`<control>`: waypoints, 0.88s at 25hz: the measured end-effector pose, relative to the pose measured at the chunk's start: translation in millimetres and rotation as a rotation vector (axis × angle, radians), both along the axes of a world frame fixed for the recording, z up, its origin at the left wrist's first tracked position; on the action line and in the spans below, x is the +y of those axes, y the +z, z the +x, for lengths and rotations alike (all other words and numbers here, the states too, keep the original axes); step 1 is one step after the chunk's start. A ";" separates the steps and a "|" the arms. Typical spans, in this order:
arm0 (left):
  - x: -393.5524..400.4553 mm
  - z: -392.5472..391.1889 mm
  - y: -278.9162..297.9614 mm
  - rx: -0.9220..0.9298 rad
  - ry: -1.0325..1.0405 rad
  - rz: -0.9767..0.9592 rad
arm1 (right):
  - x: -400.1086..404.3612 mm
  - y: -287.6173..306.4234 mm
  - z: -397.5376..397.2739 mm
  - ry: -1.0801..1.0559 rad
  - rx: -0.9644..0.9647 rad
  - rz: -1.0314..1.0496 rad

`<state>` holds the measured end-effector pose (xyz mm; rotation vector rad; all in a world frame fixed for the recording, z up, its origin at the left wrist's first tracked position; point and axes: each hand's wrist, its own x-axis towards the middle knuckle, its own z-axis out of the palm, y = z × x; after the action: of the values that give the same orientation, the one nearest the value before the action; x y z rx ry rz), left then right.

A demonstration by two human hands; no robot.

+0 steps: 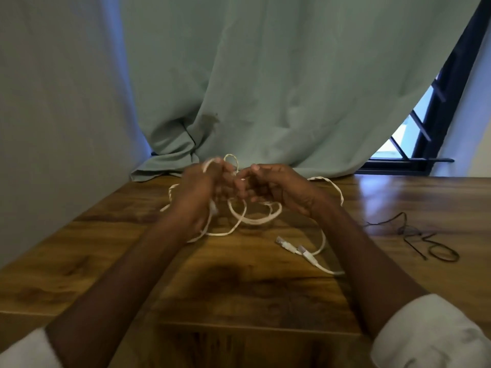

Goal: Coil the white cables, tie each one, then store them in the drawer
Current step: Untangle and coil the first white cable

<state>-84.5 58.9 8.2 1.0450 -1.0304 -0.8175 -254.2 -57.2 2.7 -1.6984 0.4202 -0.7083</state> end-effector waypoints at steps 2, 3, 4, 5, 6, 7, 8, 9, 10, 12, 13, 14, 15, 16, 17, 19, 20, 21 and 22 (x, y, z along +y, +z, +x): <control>-26.1 21.1 23.3 0.368 -0.071 -0.203 | -2.6 -1.9 2.0 -0.039 0.112 -0.136; -38.3 35.0 31.9 0.454 -0.064 -0.302 | -5.0 -3.2 2.1 -0.098 0.175 -0.256; -49.2 48.9 37.6 0.493 -0.034 -0.382 | -8.6 -4.6 2.5 -0.182 0.213 -0.362; -57.8 60.5 39.5 0.488 0.021 -0.422 | -12.5 -6.0 2.0 -0.278 0.204 -0.417; -63.4 67.6 37.6 0.455 0.079 -0.431 | -17.2 -7.5 1.3 -0.367 0.142 -0.427; -67.1 68.9 34.1 0.380 0.150 -0.403 | -22.4 -8.5 1.9 -0.435 0.045 -0.415; -71.0 66.0 28.4 0.260 0.222 -0.367 | -25.4 -10.2 3.8 -0.477 -0.045 -0.403; -73.7 58.6 22.1 0.083 0.268 -0.347 | -24.3 -10.6 7.4 -0.493 -0.109 -0.417; -76.5 50.8 16.0 -0.129 0.258 -0.346 | -21.8 -10.8 12.9 -0.505 -0.148 -0.455; -73.5 35.5 4.7 -0.596 0.156 -0.350 | -16.6 -11.7 20.7 -0.565 -0.245 -0.505; -69.1 29.4 1.6 -0.781 0.119 -0.337 | -15.7 -10.3 21.6 -0.610 -0.309 -0.513; -67.5 26.8 -1.3 -0.907 0.119 -0.320 | -16.8 -8.8 20.1 -0.656 -0.363 -0.526; -66.1 24.7 -2.5 -0.946 0.139 -0.307 | -19.6 -7.4 16.8 -0.696 -0.382 -0.547; -65.3 23.8 -1.9 -0.868 0.163 -0.289 | -22.5 -6.6 12.6 -0.719 -0.348 -0.585; -65.4 25.1 0.7 -0.693 0.189 -0.270 | -27.3 -8.2 7.9 -0.719 -0.247 -0.642; -70.1 40.4 11.6 -0.244 0.253 -0.282 | -36.8 -17.2 -0.8 -0.667 0.108 -0.733; -72.6 54.3 16.7 -0.076 0.248 -0.309 | -40.1 -24.7 -2.1 -0.641 0.306 -0.773; -74.1 68.4 19.0 0.011 0.211 -0.323 | -41.6 -31.3 -2.9 -0.640 0.444 -0.812; -74.6 78.8 18.1 0.027 0.155 -0.317 | -42.4 -34.6 -3.5 -0.671 0.470 -0.826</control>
<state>-5.7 -15.7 26.2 0.8281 -1.0040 -0.5203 -257.7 -99.6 -31.9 -2.5526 1.1832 -1.0479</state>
